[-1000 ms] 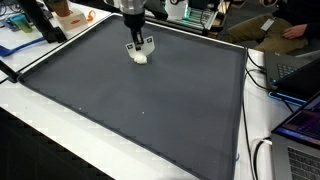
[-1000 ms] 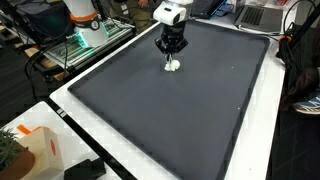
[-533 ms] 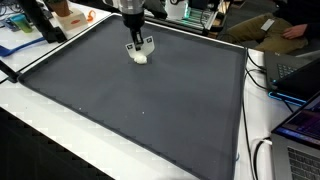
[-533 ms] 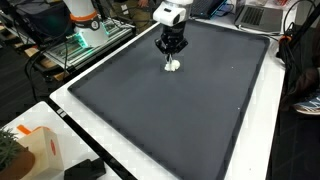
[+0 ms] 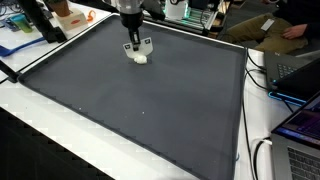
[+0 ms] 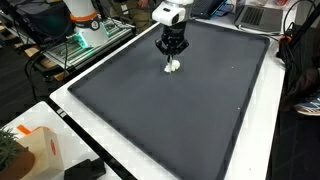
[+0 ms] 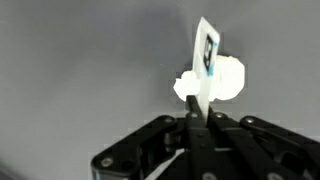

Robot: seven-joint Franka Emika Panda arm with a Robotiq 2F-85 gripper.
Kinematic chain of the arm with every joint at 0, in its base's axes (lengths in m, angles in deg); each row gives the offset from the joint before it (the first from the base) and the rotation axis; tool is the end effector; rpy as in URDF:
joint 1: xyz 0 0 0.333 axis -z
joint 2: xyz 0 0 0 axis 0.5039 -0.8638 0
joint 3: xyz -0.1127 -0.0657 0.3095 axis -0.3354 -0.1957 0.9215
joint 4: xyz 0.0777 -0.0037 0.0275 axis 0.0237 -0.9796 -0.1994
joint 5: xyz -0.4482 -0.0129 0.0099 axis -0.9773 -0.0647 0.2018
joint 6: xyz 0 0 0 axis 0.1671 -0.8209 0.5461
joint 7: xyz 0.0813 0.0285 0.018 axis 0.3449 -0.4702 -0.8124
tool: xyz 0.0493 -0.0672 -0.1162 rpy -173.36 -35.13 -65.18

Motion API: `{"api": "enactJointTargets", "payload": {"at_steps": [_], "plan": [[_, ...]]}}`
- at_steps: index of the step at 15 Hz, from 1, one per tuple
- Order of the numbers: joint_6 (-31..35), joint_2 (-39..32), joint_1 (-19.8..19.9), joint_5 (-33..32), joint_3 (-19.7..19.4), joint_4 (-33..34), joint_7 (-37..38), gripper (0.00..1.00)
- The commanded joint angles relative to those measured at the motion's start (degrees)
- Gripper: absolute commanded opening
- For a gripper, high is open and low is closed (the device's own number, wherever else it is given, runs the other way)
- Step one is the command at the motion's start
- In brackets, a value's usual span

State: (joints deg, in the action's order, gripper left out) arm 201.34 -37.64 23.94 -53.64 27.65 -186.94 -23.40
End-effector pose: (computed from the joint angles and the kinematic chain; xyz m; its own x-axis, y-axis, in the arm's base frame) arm 0.5713 0.0260 0.1829 0.6960 -0.7171 0.0364 -0.7155 -0.6885 0.1183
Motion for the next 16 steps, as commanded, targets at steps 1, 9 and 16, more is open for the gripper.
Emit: {"api": "enactJointTargets", "payload": {"at_steps": [1, 9, 16], "plan": [[2.6, -1.1, 0.6, 0.5, -1.0, -0.7, 2.1, 0.01], [1.8, 6.1, 3.7, 15.4, 1.3, -5.0, -15.6, 0.01], [4.0, 9.3, 3.9, 15.1, 1.1, -7.9, -13.8, 0.01]]}}
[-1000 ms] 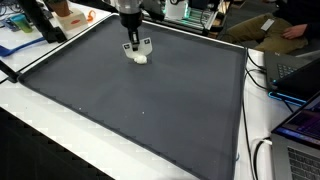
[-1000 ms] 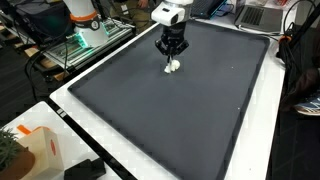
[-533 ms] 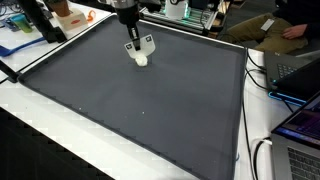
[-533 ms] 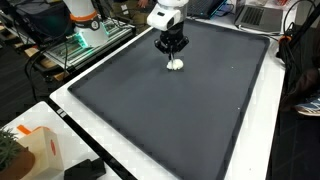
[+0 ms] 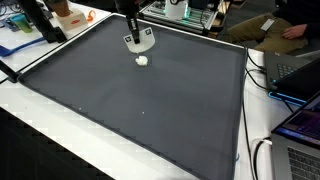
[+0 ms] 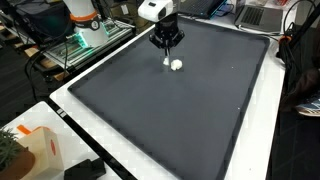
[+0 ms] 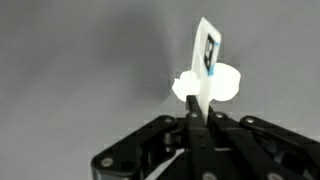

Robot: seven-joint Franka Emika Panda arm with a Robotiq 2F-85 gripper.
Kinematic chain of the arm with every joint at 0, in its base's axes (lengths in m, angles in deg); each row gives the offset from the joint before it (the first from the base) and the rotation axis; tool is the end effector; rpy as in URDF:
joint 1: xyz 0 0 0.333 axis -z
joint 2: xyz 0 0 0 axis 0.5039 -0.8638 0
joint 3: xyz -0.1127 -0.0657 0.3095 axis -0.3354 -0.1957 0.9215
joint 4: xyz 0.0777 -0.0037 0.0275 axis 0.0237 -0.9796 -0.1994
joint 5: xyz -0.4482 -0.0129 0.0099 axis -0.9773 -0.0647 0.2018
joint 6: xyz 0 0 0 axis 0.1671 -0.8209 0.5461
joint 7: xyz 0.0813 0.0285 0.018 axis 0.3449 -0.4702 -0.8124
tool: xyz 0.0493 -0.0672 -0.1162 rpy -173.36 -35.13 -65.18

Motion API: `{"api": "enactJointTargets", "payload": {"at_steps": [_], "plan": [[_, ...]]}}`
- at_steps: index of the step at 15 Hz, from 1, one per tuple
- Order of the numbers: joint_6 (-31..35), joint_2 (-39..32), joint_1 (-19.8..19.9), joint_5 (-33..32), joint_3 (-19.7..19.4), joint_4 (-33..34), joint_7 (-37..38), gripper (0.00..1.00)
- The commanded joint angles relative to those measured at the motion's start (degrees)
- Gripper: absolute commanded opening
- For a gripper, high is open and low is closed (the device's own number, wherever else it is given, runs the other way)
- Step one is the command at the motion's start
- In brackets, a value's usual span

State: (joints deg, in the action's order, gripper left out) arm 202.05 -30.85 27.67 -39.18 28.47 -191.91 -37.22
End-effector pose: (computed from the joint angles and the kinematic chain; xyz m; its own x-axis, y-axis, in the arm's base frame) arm 0.5507 0.0039 0.2142 0.6887 -0.7221 -0.0644 -0.7246 -0.6886 -0.0283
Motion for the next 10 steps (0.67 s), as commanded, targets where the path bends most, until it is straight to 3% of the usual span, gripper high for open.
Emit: {"api": "enactJointTargets", "payload": {"at_steps": [1, 5, 10], "plan": [[4.8, 2.6, 0.0, -0.1, 0.3, -3.2, 0.6, 0.01], [10.4, 2.0, -0.4, -0.5, 0.8, -2.7, 0.3, 0.01], [8.4, -0.1, 0.0, 6.5, 3.0, -1.2, -4.1, 0.01]]}}
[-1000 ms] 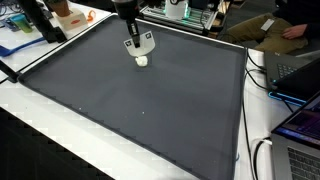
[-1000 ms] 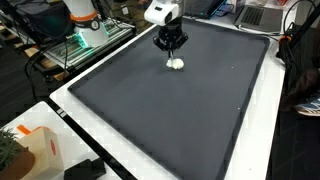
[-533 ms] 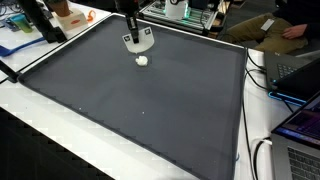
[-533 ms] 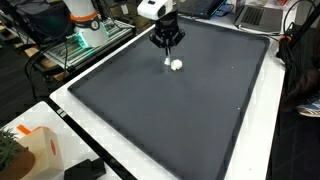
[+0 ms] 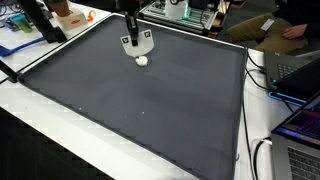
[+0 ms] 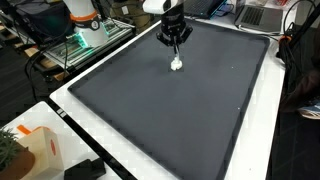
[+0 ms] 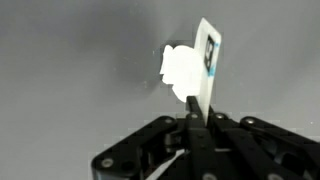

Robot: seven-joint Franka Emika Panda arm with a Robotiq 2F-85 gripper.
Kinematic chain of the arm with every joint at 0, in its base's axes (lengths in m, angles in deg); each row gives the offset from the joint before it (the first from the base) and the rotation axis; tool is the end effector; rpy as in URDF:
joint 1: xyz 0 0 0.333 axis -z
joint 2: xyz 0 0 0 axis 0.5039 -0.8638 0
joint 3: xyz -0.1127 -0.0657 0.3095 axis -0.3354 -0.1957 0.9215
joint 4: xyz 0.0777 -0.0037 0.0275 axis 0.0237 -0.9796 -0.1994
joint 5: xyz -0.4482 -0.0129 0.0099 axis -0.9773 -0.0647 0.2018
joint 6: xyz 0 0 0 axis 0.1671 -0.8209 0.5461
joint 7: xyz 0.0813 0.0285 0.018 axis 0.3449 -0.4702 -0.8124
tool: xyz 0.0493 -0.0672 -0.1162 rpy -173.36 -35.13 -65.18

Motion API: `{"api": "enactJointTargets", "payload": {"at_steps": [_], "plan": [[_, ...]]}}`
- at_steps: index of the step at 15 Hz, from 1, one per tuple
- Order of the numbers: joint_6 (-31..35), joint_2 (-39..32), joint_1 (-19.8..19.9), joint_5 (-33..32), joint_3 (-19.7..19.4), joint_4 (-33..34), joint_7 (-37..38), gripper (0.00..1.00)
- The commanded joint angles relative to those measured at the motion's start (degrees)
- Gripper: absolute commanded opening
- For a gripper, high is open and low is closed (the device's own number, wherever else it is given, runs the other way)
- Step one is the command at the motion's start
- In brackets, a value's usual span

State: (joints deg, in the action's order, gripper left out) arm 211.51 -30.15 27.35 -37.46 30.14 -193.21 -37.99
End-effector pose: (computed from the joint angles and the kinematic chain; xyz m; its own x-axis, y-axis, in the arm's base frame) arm 0.5645 0.0207 0.2268 0.6994 -0.7138 0.0366 -0.7031 -0.6963 -0.1444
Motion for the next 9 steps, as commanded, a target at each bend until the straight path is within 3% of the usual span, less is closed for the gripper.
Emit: {"api": "enactJointTargets", "payload": {"at_steps": [1, 9], "plan": [[-1.2, -0.9, 0.3, 5.9, 1.6, 0.1, -3.9, 0.01], [2.1, -5.1, -0.5, 6.1, 1.9, 1.1, -4.4, 0.01]]}}
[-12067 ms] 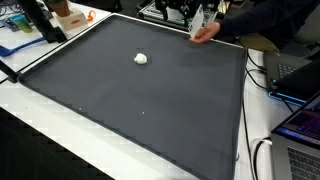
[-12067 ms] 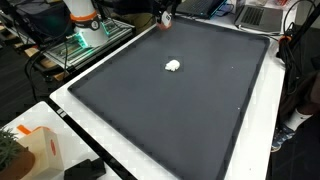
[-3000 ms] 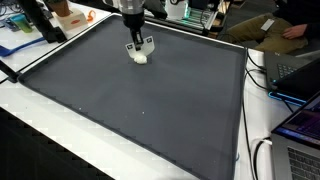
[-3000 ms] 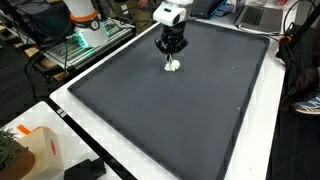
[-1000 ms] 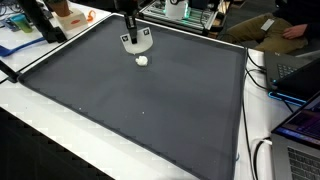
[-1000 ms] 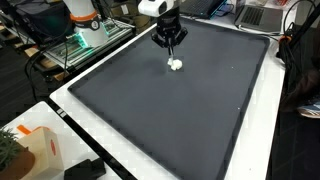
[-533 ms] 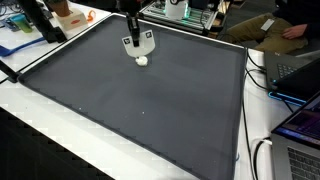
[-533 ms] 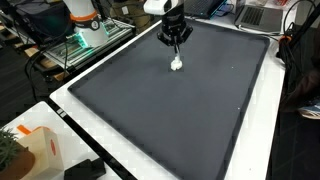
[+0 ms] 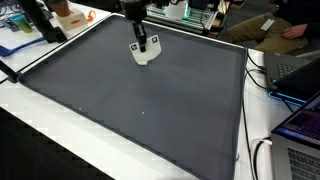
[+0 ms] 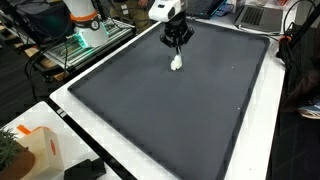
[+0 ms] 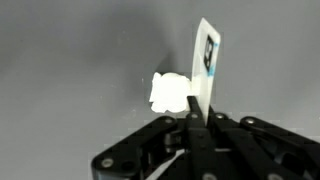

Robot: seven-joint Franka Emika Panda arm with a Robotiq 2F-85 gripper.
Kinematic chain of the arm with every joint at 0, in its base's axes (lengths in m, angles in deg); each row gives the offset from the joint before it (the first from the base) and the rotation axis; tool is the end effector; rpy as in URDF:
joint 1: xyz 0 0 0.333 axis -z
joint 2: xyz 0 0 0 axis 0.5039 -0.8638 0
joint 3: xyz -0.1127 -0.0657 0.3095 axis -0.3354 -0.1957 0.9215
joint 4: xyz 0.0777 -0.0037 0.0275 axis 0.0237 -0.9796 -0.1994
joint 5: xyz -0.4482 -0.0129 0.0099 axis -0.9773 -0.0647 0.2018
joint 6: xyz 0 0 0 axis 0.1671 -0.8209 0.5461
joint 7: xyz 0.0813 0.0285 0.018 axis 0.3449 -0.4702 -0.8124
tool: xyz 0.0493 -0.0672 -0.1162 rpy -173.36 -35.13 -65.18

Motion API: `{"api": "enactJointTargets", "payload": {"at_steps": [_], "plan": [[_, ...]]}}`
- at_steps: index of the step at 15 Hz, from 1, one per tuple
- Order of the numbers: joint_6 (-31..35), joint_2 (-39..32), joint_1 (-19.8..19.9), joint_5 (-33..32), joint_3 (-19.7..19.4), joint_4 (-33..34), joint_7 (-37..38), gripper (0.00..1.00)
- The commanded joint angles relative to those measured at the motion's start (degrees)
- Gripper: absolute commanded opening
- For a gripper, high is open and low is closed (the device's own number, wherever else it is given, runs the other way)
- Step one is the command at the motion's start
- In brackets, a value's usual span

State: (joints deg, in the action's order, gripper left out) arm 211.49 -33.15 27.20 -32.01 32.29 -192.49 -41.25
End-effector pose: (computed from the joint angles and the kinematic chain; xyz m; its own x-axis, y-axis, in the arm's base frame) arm 0.5624 0.0434 0.2026 0.7134 -0.7002 -0.0285 -0.6951 -0.7019 -0.1558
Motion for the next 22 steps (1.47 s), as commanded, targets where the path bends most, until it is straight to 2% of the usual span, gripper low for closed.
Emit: {"api": "enactJointTargets", "payload": {"at_steps": [1, 3, 5, 13, 18, 19, 20, 22], "plan": [[3.0, -1.9, -0.6, -0.2, -0.6, 0.2, -0.5, 0.01], [4.5, 0.0, -1.1, -2.4, -1.6, -1.0, 0.9, 0.01], [2.3, 3.5, -0.8, -2.5, -1.6, -2.5, -0.4, 0.01], [3.8, 23.9, -1.6, -0.9, 2.5, -14.6, -19.0, 0.01], [1.7, 35.6, -4.5, -2.6, 5.6, -22.8, -25.0, 0.01], [1.6, 36.5, -5.5, -0.8, 4.5, -23.1, -27.3, 0.01], [2.7, 31.9, -4.3, -1.4, 5.5, -19.7, -24.0, 0.04], [2.6, 34.5, -4.9, -1.4, 5.3, -21.5, -25.4, 0.04]]}}
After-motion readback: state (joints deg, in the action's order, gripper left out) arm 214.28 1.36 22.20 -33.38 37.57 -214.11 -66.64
